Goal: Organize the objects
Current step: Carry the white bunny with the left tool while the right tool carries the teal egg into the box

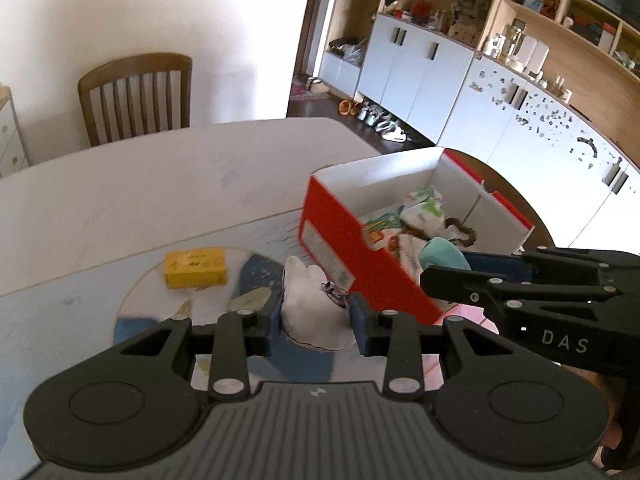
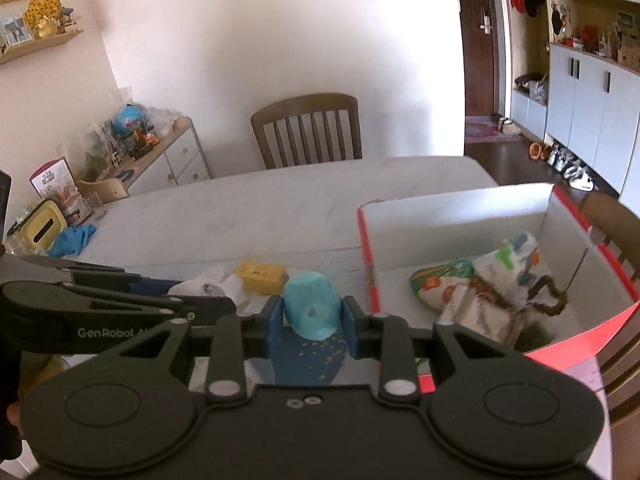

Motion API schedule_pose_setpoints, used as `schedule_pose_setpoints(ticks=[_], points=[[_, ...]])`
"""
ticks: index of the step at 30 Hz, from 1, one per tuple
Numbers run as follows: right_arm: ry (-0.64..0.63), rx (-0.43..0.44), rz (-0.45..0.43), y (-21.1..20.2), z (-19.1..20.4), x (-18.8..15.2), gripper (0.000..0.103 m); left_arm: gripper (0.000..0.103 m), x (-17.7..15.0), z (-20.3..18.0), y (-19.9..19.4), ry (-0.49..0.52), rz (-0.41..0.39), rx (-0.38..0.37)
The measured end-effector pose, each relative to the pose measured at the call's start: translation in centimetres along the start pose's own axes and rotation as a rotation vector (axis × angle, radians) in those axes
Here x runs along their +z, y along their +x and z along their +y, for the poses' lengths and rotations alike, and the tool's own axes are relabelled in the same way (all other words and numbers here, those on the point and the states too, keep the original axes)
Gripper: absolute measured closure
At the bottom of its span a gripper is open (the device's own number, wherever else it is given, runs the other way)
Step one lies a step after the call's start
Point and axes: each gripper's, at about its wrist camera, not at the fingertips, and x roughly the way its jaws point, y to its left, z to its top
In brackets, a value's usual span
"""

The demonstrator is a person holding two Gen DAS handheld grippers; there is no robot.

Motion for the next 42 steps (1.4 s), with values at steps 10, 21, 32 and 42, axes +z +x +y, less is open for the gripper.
schedule_pose_setpoints(ticks=[10, 21, 32, 42], points=[[0.017, -0.046, -0.034, -2.1, -5.8, 0.4, 0.073, 0.068, 1.5, -5.6, 1.6, 0.052, -0.012, -0.002], [0.046, -0.085, -0.031, -3.1, -12.8, -0.1, 0.073, 0.068, 3.2, -11.2, 5.6, 0.098, 0.013, -0.009], [0.028, -0.077, 0.003, -1.8, -17.3, 0.3, 0.073, 0.068, 5.4, -13.9, 9.6, 0.101, 0.025, 0.026], [-0.028, -0.032, 0.108, 2.7, -18.4, 0.9, 0.073, 0.068, 7.2, -14.2, 15.2, 0.084, 0.096, 0.063]])
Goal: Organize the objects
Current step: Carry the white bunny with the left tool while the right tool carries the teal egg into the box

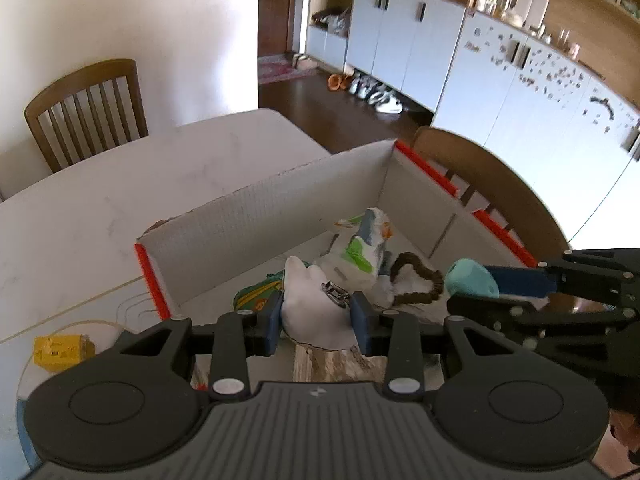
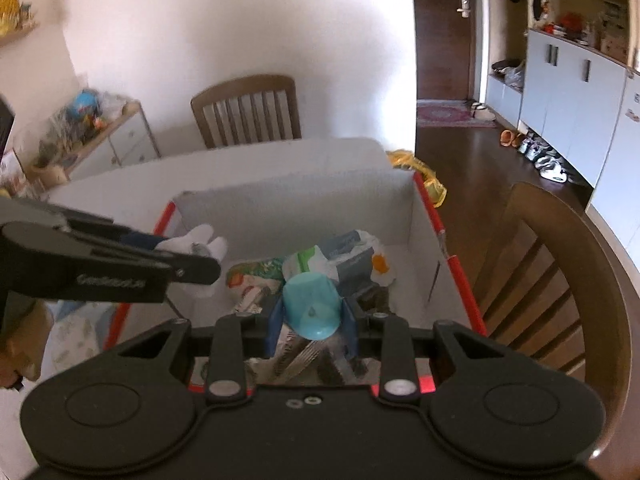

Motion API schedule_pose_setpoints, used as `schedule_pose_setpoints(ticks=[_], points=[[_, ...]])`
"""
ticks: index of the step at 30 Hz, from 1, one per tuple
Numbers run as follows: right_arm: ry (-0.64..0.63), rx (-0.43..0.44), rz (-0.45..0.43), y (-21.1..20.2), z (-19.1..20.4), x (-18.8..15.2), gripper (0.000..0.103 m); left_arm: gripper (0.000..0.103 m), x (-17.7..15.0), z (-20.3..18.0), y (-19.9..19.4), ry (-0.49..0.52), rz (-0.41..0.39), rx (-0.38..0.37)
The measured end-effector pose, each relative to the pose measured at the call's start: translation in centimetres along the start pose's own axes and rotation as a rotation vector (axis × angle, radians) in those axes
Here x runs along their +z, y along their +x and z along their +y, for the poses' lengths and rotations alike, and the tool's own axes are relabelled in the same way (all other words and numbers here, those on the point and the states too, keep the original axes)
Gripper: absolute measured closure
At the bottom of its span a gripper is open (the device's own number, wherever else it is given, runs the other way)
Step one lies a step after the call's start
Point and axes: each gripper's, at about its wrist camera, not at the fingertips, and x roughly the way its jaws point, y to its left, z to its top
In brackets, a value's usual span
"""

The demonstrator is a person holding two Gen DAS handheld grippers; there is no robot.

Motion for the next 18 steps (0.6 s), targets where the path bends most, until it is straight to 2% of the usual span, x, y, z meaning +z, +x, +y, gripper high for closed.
schedule_pose_setpoints(ticks=[11, 18], points=[[-0.04, -0.018, 0.097, 4.2, -0.8, -0.2, 0.073, 0.067, 1.2, -1.0, 4.7, 0.034, 0.083, 0.033], [-0.045, -0.032, 0.152, 6.2, -1.6, -0.5, 0.073, 0.067, 0.9, -1.9, 6.9, 0.045, 0.131, 0.018]])
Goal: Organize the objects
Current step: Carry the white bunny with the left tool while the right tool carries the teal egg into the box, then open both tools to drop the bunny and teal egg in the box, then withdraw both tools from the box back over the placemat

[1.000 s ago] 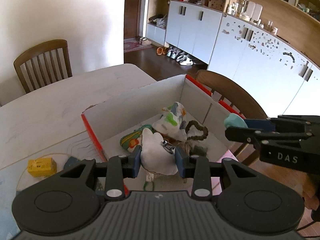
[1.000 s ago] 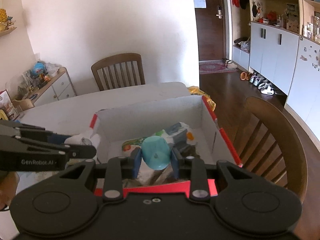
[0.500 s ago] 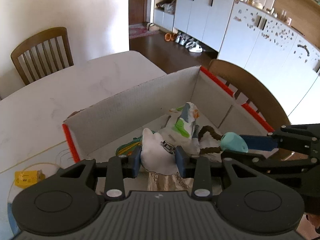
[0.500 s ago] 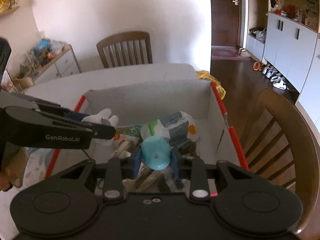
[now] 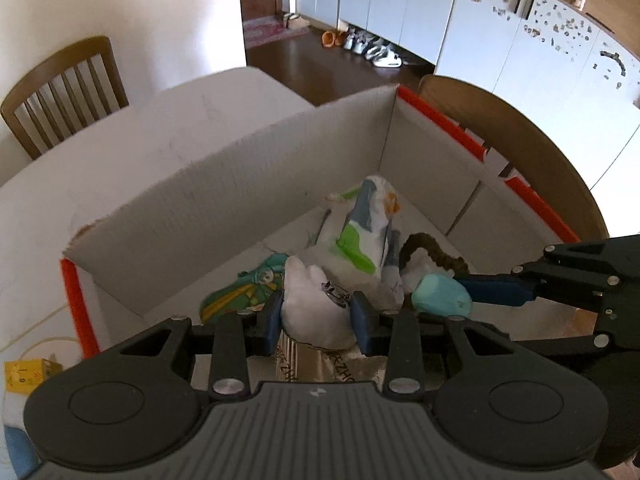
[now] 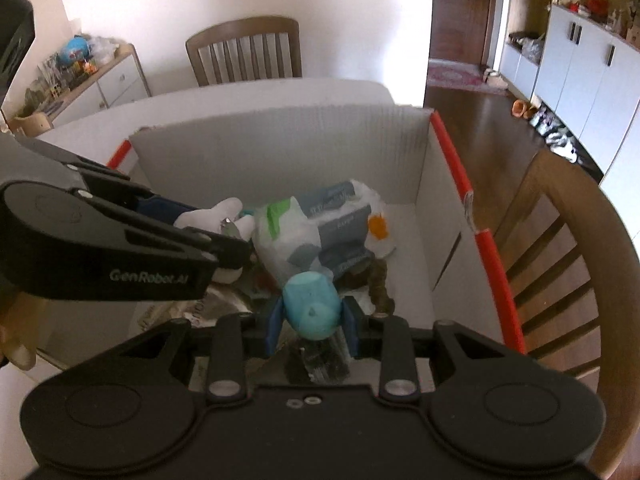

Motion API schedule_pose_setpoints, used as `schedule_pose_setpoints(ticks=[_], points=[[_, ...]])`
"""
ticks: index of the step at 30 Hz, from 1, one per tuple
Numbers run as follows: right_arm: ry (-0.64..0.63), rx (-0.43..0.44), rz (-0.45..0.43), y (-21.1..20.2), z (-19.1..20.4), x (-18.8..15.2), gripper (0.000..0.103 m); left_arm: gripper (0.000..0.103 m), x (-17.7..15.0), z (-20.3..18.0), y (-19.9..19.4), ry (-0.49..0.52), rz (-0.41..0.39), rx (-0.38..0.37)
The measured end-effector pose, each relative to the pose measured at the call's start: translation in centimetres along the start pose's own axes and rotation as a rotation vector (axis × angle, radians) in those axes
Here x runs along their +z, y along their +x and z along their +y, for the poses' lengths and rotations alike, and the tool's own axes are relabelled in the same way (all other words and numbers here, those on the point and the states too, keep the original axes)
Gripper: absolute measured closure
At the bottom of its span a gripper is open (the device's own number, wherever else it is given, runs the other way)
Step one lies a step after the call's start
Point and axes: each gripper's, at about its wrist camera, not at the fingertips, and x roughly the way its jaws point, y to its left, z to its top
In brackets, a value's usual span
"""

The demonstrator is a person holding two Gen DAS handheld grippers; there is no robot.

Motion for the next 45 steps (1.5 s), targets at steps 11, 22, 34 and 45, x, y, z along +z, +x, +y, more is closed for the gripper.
schedule_pose_setpoints(ticks=[11, 22, 34, 45], points=[[0.011, -0.006, 0.013, 0.6, -0.8, 0.1, 0.072, 0.067, -0.5, 0.6, 1.9, -0.043, 0.046, -0.005], [0.022, 0.009, -0.024, -1.3, -1.4, -0.2, 0.066, 0.055, -1.0, 0.6, -0.4, -0.051, 0.0, -0.001], [0.031, 0.039, -0.117, -5.5, -0.8, -0.3, 0.065, 0.055, -2.8, 1.0, -5.7, -0.088, -0.108, 0.006], [0.044, 0.097, -0.165, -9.0, 0.8, -0.4, 0.065, 0.055, -5.2, 1.5, -11.2, -0.124, -0.216, 0.009]])
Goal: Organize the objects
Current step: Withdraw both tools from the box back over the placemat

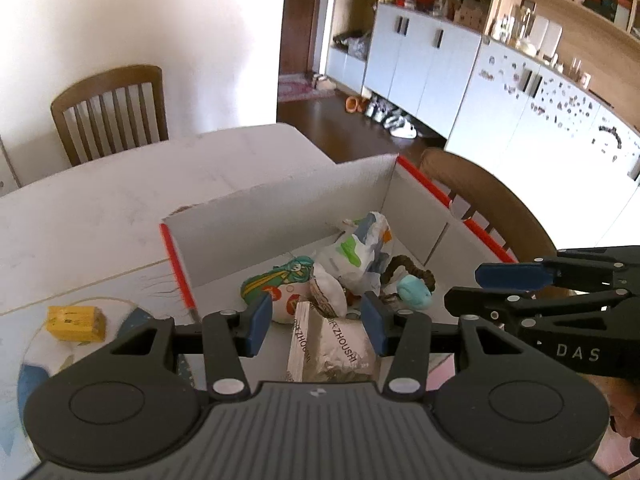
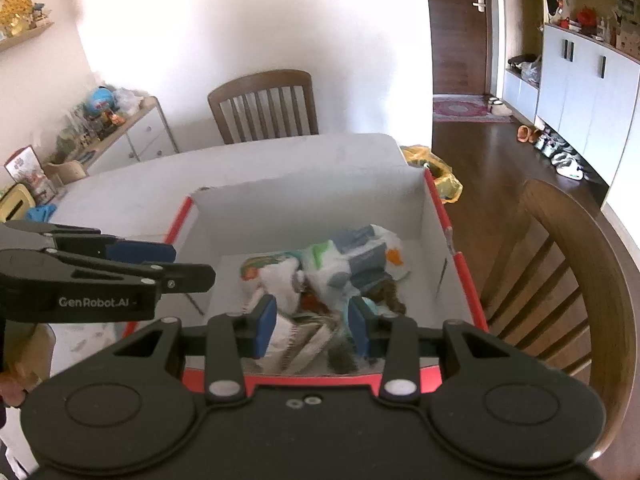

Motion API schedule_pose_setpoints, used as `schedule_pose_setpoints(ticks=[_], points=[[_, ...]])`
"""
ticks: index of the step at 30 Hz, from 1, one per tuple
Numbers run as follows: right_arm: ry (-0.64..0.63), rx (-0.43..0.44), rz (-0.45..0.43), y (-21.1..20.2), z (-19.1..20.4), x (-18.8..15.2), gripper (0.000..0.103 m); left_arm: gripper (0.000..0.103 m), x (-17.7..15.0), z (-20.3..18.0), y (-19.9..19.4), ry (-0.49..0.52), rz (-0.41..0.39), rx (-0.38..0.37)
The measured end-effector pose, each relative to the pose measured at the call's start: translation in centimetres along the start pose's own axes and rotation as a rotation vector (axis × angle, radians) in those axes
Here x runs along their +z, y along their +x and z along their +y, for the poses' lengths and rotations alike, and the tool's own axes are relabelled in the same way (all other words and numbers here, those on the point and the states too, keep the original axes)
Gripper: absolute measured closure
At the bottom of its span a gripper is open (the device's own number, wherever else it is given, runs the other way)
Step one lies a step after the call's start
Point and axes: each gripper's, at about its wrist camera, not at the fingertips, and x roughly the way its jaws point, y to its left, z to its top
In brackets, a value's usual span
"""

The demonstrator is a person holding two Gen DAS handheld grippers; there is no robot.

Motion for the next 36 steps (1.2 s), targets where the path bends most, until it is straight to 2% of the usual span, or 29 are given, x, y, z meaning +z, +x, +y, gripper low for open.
schedule_pose_setpoints(ticks=[3, 4, 5, 9, 11, 12, 13, 18, 24, 29, 33, 36], points=[[0.006, 0.015, -0.017, -0.8, 0.8, 0.1, 0.064, 0.053, -0.3, 0.4, -1.7, -0.011, -0.027, -0.004], [0.007, 0.019, -0.021, -1.0, 1.1, 0.1, 0.063, 0.046, -0.4, 0.6, -2.1, -0.015, -0.034, -0.007], [0.013, 0.021, -0.027, -1.3, 1.4, 0.2, 0.063, 0.044, -0.5, 0.9, -2.6, -0.02, -0.045, -0.012], [0.021, 0.027, -0.043, -1.7, 3.0, 0.1, 0.061, 0.043, -1.2, 2.0, -4.4, -0.027, -0.076, -0.013], [0.019, 0.035, -0.05, -1.9, 3.8, 0.1, 0.056, 0.043, -1.4, 2.8, -5.0, -0.036, -0.084, -0.01], [0.014, 0.034, -0.058, -2.1, 4.3, 0.1, 0.047, 0.043, -1.6, 3.3, -5.4, -0.044, -0.089, -0.011], [0.01, 0.034, -0.068, -2.2, 4.8, 0.0, 0.043, 0.04, -1.8, 3.7, -5.8, -0.05, -0.091, -0.009], [-0.011, 0.042, -0.084, -2.0, 7.7, 0.1, 0.039, 0.036, -2.8, 5.6, -7.5, -0.052, -0.103, 0.01], [-0.009, 0.037, -0.098, -1.4, 11.4, 0.0, 0.024, 0.02, -3.8, 9.0, -9.5, -0.056, -0.119, 0.028], [-0.018, 0.047, -0.102, -0.4, 14.4, 0.0, 0.013, 0.019, -4.6, 12.4, -10.4, -0.074, -0.119, 0.036], [-0.021, 0.065, -0.115, 0.2, 16.5, -0.1, 0.002, 0.004, -5.3, 14.8, -10.9, -0.083, -0.123, 0.051], [-0.022, 0.074, -0.114, 0.8, 17.9, -0.1, 0.001, 0.003, -5.8, 16.5, -11.4, -0.089, -0.131, 0.041]])
